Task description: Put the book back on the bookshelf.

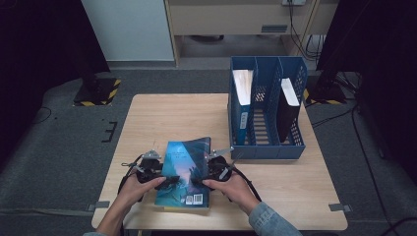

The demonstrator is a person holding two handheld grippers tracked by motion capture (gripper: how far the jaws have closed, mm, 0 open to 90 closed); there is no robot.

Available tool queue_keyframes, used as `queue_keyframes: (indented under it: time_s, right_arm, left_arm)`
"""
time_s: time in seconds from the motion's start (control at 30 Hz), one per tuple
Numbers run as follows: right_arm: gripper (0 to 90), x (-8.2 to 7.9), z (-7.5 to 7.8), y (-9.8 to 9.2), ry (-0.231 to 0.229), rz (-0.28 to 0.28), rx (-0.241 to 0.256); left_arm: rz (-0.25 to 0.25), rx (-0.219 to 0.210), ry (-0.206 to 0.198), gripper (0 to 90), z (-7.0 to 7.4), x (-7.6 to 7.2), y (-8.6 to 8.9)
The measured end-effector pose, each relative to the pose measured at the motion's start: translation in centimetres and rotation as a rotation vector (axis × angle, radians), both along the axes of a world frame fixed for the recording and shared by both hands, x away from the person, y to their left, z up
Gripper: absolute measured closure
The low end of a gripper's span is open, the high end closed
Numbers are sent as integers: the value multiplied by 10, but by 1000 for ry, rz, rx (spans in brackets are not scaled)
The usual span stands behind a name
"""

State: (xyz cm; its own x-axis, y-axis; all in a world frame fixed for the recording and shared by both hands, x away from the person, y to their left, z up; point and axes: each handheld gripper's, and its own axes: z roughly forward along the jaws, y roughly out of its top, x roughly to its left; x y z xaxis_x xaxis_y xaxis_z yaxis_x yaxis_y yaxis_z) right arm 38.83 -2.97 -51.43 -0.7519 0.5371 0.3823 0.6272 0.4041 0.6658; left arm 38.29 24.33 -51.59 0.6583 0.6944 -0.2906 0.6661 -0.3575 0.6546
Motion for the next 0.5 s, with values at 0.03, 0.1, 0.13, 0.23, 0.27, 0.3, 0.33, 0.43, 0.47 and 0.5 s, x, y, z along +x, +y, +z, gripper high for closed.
queue_keyframes:
  time_s: [0.03, 0.1, 0.13, 0.23, 0.27, 0.3, 0.33, 0.43, 0.47, 0.5]
  right_arm:
    - [288, 0, 1, 0, 3, 1, -4]
    - [300, 2, 1, 1, 7, 9, -9]
    - [309, 3, 2, 1, 13, 12, -10]
    - [354, 7, 4, 2, 44, 20, -8]
    - [354, 7, 4, 2, 44, 20, -8]
    - [381, 9, 5, 3, 57, 27, -12]
    - [403, 9, 6, 4, 53, 30, -9]
    - [472, 9, 11, 5, 43, 24, 3]
    - [486, 9, 12, 5, 40, 20, 6]
    - [492, 9, 14, 5, 40, 17, 5]
  left_arm:
    - [8, 2, -1, 97, 2, 0, 1]
    - [12, 10, -6, 167, 4, 1, 4]
    - [16, 14, -8, 198, 6, 1, 5]
    - [46, 18, -17, 348, 12, 2, 10]
    - [46, 18, -17, 395, 12, 2, 10]
    - [49, 39, -28, 414, 14, 1, 9]
    - [49, 39, -28, 434, 14, 1, 9]
    - [61, 84, -57, 517, 21, -1, 7]
    - [65, 84, -60, 537, 22, -2, 7]
    - [67, 84, -59, 559, 23, -2, 8]
